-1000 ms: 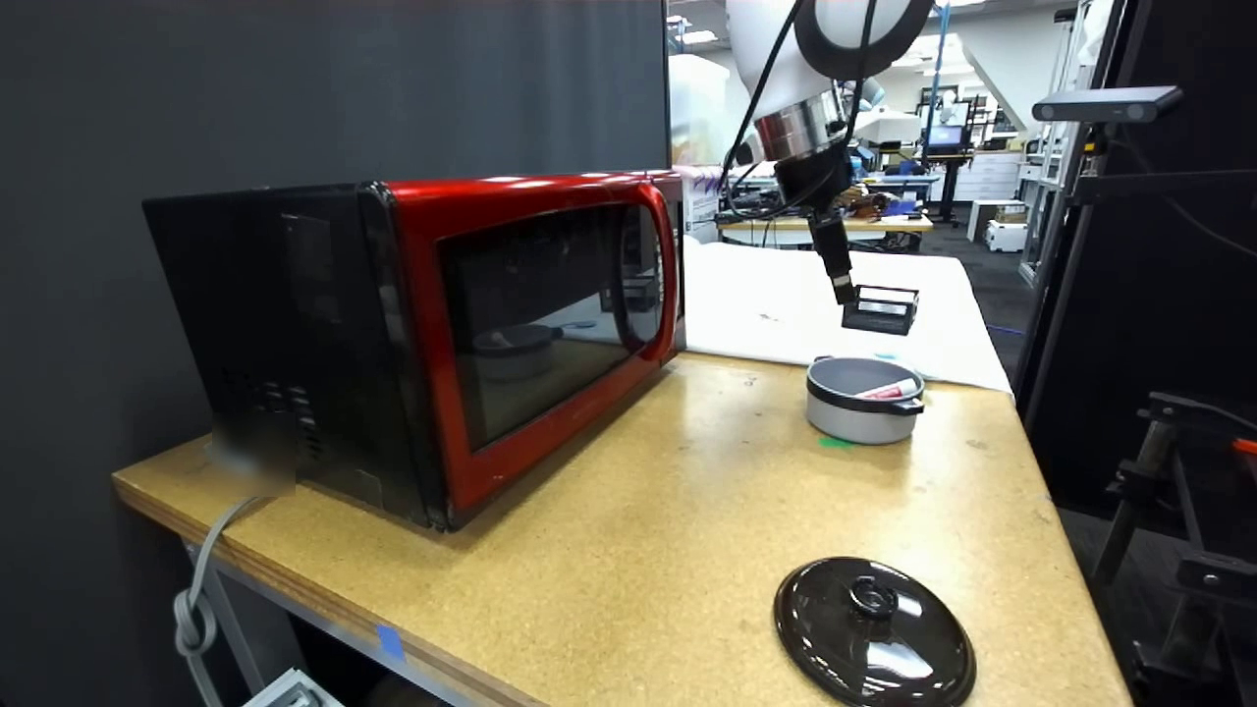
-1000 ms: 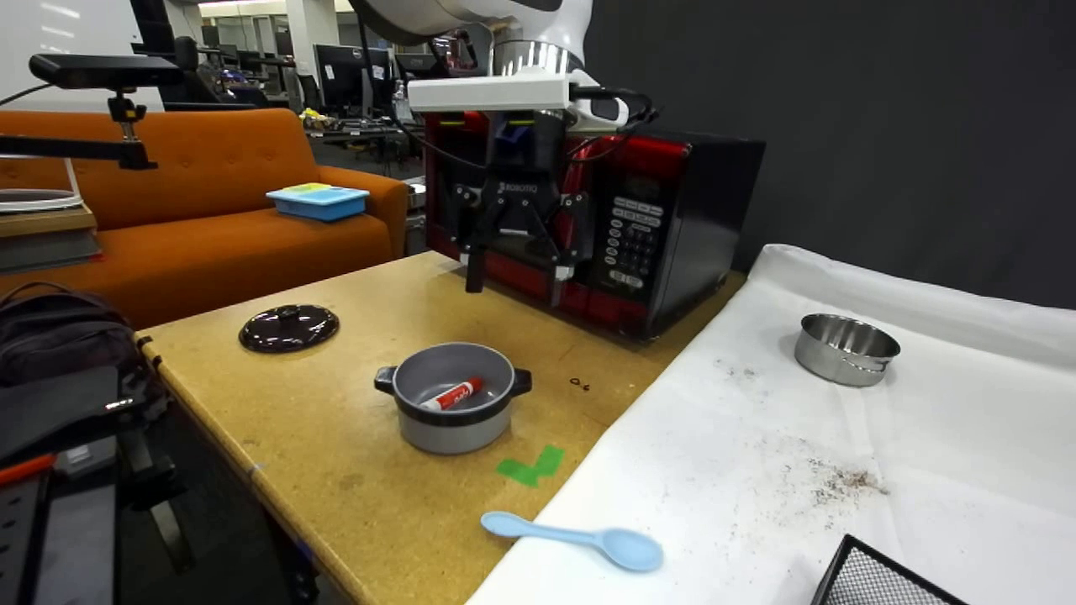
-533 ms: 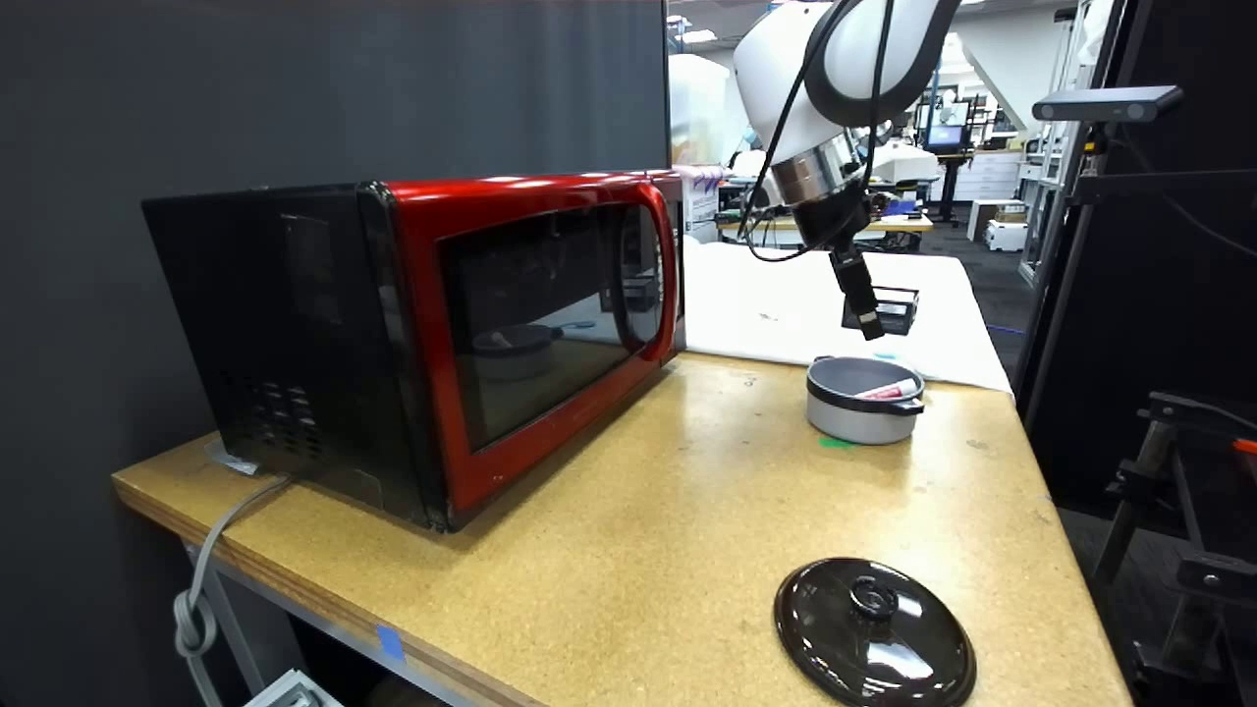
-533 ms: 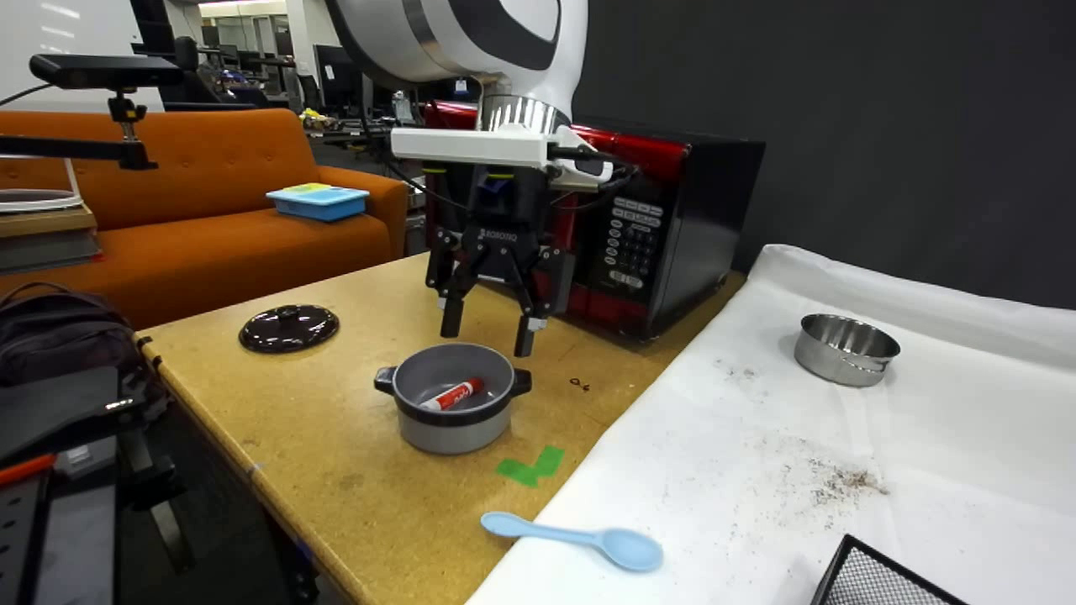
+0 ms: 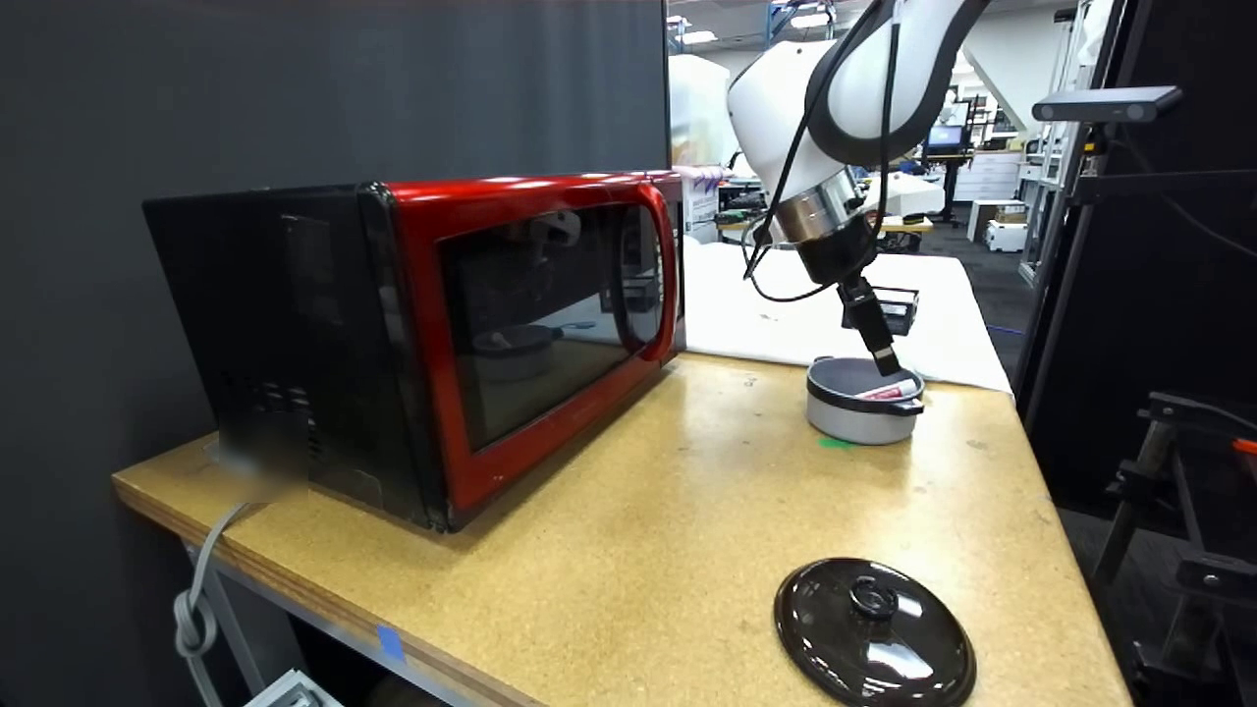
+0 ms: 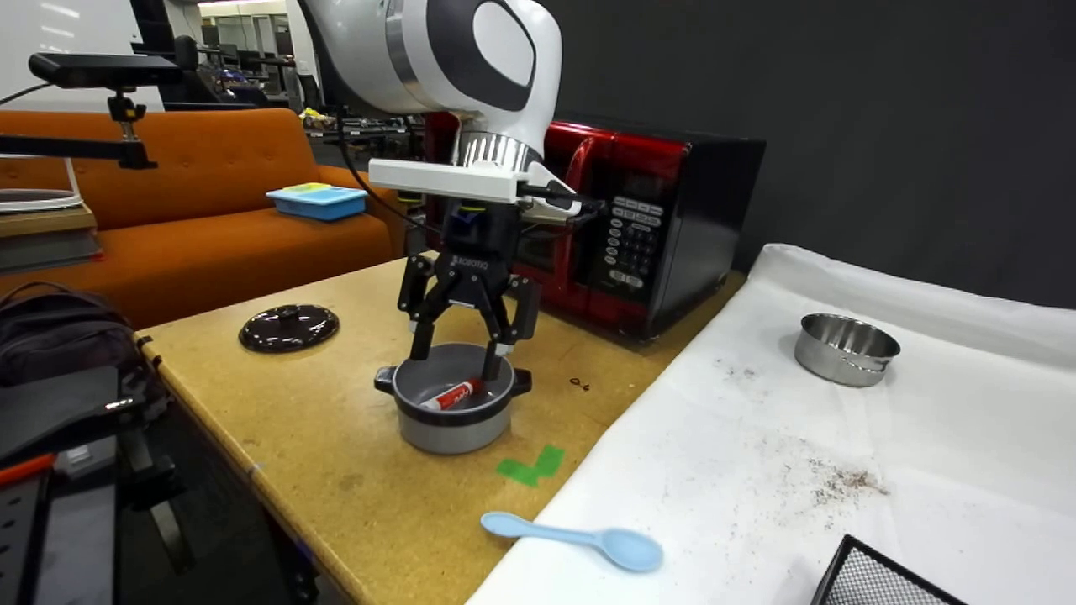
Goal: Pick the marker from the bowl and put it on the table, then open the microwave and pick the black object and put it in
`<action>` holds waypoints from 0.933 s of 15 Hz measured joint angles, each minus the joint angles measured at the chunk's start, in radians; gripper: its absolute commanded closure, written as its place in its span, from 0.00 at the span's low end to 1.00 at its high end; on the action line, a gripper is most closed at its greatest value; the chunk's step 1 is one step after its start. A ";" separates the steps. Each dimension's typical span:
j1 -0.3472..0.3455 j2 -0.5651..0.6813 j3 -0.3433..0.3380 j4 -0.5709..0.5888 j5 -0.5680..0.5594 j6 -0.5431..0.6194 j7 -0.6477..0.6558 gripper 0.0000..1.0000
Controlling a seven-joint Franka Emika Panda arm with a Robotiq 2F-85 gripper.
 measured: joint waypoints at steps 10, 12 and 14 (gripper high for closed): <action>0.011 0.071 -0.002 0.012 -0.009 0.000 0.027 0.52; 0.013 0.076 -0.002 0.017 -0.014 0.000 0.034 0.68; 0.015 0.081 -0.002 0.023 -0.023 0.000 0.044 0.82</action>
